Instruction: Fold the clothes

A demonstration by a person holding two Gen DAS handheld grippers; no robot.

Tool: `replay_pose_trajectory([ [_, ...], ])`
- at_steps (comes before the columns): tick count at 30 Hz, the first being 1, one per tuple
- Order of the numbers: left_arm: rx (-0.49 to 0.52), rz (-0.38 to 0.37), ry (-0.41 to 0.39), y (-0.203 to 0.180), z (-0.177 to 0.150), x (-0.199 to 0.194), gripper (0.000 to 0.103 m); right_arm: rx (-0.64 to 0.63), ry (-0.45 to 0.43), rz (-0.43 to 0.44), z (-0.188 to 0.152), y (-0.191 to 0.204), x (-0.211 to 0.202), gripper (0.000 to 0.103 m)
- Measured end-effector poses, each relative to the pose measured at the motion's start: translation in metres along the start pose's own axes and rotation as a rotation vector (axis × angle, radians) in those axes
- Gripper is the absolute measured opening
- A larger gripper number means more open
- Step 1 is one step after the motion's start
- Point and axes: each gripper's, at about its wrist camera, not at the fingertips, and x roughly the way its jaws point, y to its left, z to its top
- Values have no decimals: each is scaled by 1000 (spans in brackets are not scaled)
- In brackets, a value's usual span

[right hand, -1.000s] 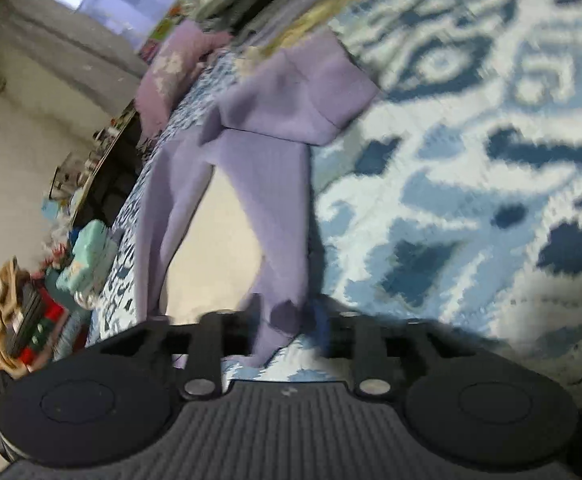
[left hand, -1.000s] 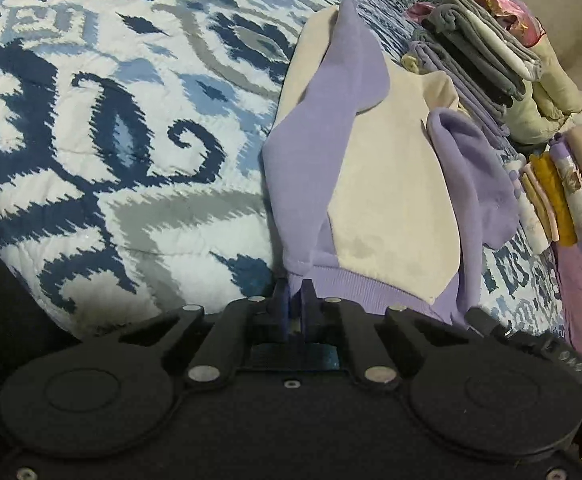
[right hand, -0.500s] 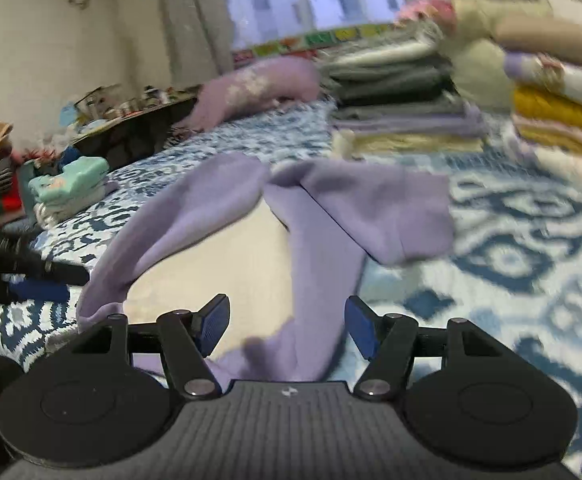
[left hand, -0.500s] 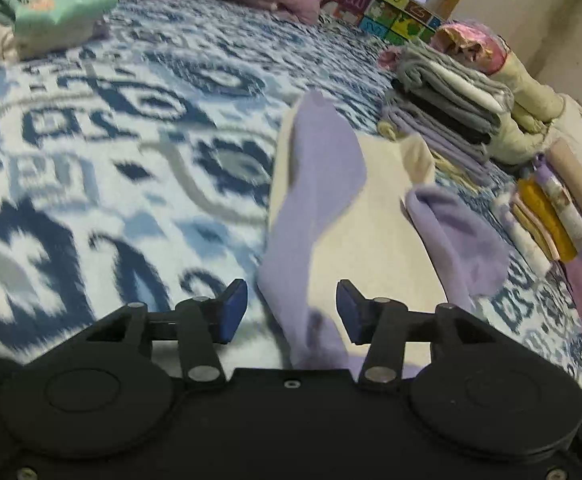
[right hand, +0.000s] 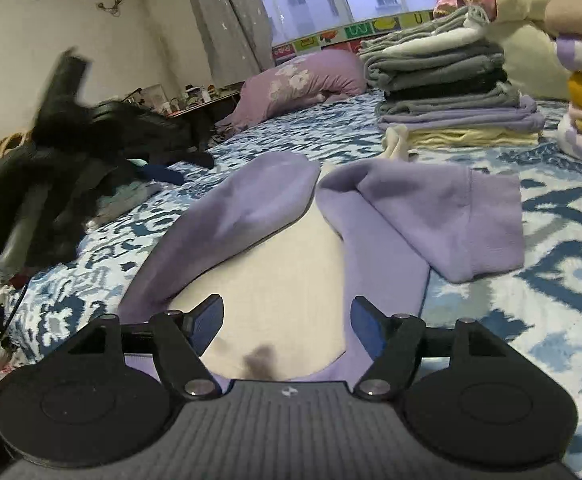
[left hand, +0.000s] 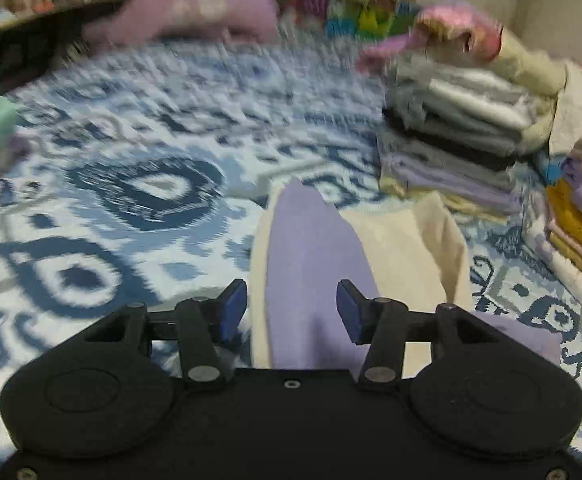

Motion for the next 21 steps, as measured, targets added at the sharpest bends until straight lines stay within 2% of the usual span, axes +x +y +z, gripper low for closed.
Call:
replay_pose_trajectory([
  [5, 94, -19, 119, -10, 29, 38, 48, 16, 7, -14, 0, -3, 3, 87],
  [9, 160, -9, 170, -17, 47, 60, 48, -15, 27, -32, -3, -1, 8, 88],
  [14, 222, 6, 209, -22, 71, 85, 48, -14, 53, -41, -7, -5, 16, 95],
  [15, 232, 10, 218, -23, 74, 91, 46, -10, 56, -42, -8, -7, 17, 95],
  [16, 240, 14, 228, -23, 77, 96, 37, -6, 60, -43, -9, -8, 18, 95],
  [18, 258, 32, 234, -25, 81, 104, 30, -12, 64, -44, -10, -9, 20, 97],
  [19, 264, 39, 233, -26, 81, 106, 19, -19, 66, -42, -11, -9, 21, 99],
  [21, 279, 55, 226, -27, 82, 107, 4, -32, 67, -44, -12, -8, 23, 101],
])
